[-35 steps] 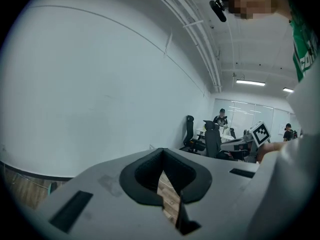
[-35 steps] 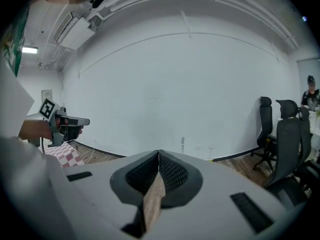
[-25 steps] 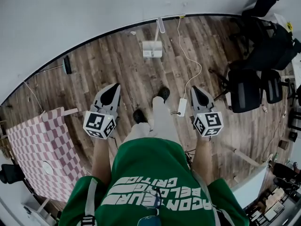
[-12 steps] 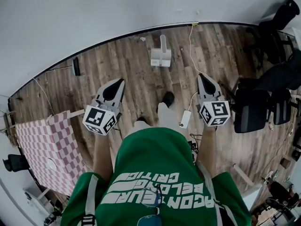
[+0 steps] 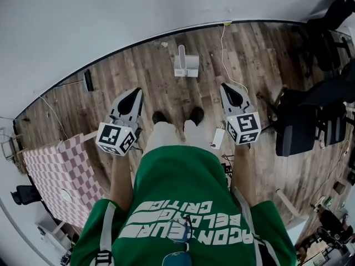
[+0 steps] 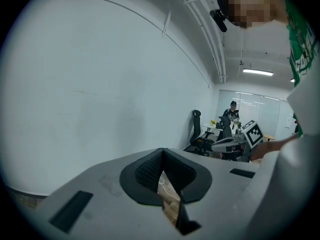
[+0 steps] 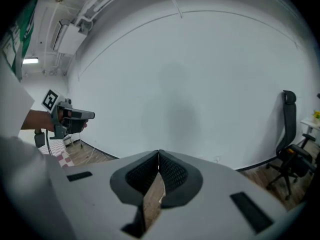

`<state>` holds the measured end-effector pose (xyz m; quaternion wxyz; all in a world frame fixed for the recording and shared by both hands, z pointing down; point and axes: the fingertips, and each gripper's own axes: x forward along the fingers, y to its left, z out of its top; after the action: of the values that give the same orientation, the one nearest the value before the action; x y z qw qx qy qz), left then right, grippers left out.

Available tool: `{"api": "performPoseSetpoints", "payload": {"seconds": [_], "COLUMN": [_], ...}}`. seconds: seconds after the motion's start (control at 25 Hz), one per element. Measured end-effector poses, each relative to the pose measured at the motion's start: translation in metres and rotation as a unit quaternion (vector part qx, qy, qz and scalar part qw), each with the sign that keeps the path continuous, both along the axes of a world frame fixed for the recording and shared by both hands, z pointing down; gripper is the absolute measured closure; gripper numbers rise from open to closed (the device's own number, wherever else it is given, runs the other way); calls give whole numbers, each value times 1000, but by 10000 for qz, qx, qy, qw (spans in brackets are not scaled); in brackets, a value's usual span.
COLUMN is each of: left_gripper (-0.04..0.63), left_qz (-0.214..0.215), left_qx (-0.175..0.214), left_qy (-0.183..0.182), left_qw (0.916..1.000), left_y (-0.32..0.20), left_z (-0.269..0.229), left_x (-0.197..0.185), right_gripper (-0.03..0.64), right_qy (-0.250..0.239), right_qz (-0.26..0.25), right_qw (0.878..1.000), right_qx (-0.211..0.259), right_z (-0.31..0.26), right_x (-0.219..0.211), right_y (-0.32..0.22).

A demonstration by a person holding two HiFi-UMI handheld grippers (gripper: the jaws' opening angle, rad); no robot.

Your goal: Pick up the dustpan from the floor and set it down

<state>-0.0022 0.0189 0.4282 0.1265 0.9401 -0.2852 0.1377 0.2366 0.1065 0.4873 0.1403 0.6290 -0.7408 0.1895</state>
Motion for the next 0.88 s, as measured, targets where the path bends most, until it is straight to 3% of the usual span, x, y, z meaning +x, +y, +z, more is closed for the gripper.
{"api": "performPoseSetpoints", "payload": {"seconds": [0.24,0.56,0.88], "left_gripper": [598,598,598], "left_qz": [129,568,1167], "left_qx": [45,-200,-413], "left_qy": [35,102,512], "left_qw": [9999,9981,9910], "left_y": [-27,-97,-176], "left_z": [2,30,41], "left_x": [17,24,34], "right_gripper": [609,609,609], "right_qy": [-78,-100,-3], "right_qz": [84,462,950], "right_qw": [9999,9986,9942], "right_qx": [-116,-232,-508], "right_z": [12,28,48], "right_x": [-1,-14,-31], "right_y": [-13,-55,-101]}}
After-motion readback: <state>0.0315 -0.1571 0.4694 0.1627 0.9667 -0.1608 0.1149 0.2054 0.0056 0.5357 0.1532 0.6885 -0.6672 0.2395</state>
